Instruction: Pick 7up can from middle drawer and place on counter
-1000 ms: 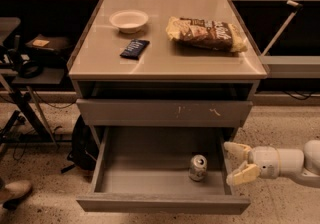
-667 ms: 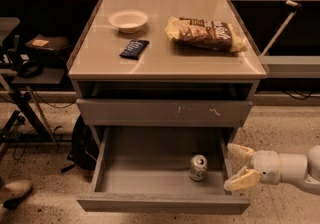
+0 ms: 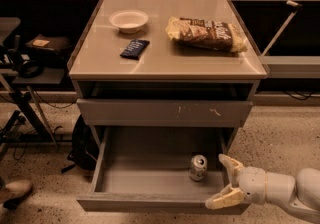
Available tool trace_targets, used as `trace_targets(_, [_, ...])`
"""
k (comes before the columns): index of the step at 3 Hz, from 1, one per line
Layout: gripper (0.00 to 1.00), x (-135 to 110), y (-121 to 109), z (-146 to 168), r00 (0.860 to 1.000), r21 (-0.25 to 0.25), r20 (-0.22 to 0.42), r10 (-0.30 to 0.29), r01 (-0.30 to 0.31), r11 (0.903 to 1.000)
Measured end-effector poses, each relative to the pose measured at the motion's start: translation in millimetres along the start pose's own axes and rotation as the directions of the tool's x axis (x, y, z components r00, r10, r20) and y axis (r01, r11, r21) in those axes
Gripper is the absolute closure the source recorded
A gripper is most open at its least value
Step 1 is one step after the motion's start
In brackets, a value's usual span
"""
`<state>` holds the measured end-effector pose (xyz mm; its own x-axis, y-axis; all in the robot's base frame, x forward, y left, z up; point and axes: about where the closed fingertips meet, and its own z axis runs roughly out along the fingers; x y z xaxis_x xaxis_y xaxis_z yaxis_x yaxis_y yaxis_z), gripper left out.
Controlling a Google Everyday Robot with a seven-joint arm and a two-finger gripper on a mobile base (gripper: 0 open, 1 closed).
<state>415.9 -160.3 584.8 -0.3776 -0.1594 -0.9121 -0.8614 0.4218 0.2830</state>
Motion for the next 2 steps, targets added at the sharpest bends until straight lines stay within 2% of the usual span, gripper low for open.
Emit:
trace_targets(1, [0.0, 6.4, -0.4, 20.4, 0.999, -0.119, -0.036, 0.0, -0.004, 0.9929])
trace_targets(2, [0.0, -8.6, 27.6, 52.7, 0.998, -0.275, -0.044, 0.034, -0.045, 0.9605])
